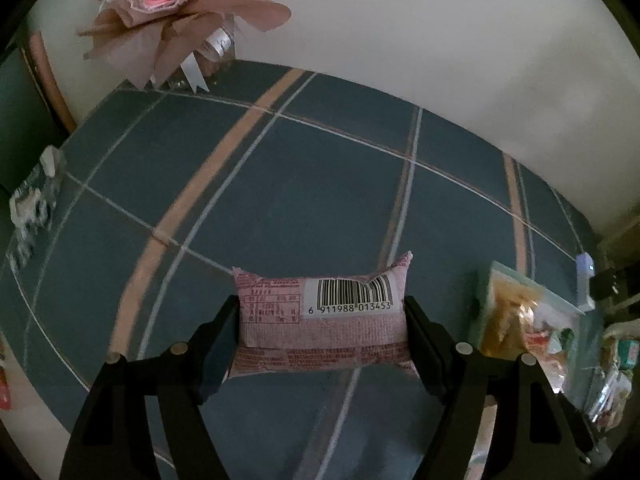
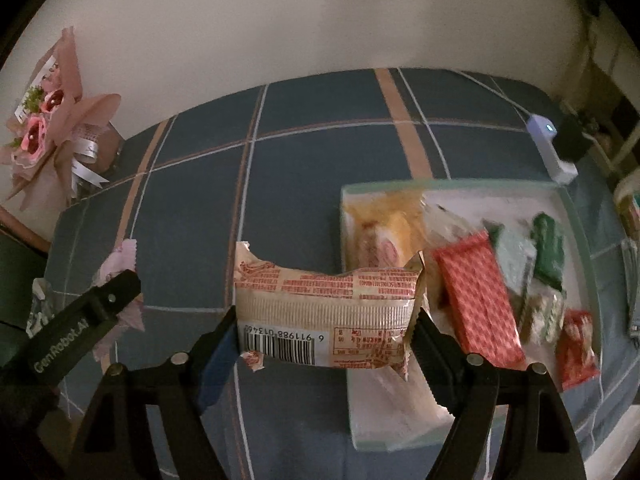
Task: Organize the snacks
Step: 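Lift both packs and carry them over the tray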
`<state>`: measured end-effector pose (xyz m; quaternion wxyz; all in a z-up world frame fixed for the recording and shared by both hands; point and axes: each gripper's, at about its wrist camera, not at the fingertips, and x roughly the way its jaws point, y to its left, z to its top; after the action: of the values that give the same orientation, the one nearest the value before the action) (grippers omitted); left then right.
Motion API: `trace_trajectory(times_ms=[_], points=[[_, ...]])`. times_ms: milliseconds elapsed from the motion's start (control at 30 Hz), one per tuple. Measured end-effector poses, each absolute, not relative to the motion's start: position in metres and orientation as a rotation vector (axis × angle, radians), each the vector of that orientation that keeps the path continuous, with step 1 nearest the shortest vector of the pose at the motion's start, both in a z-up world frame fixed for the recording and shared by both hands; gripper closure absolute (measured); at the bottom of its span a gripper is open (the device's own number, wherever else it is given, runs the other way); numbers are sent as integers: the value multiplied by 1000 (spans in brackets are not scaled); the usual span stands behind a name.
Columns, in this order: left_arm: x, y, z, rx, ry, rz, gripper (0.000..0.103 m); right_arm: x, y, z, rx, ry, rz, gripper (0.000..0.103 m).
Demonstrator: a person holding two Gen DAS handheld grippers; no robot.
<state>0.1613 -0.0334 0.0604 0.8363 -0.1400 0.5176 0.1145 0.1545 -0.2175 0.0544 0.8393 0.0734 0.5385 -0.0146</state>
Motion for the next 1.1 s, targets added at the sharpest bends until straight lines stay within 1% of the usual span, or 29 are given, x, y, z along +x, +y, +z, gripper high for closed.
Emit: trace_trajectory(times_ms=[467,733,1100], points=[[120,-97,58,-314,1092,185,24,104,-262,46,228,1156,-91,20],[115,-133,66,-240,1066,120,24,99,-293,50,235,1148,-129,20],[122,-178,64,-186,1084,20,24,91,-365,46,379,1152,-233,20]])
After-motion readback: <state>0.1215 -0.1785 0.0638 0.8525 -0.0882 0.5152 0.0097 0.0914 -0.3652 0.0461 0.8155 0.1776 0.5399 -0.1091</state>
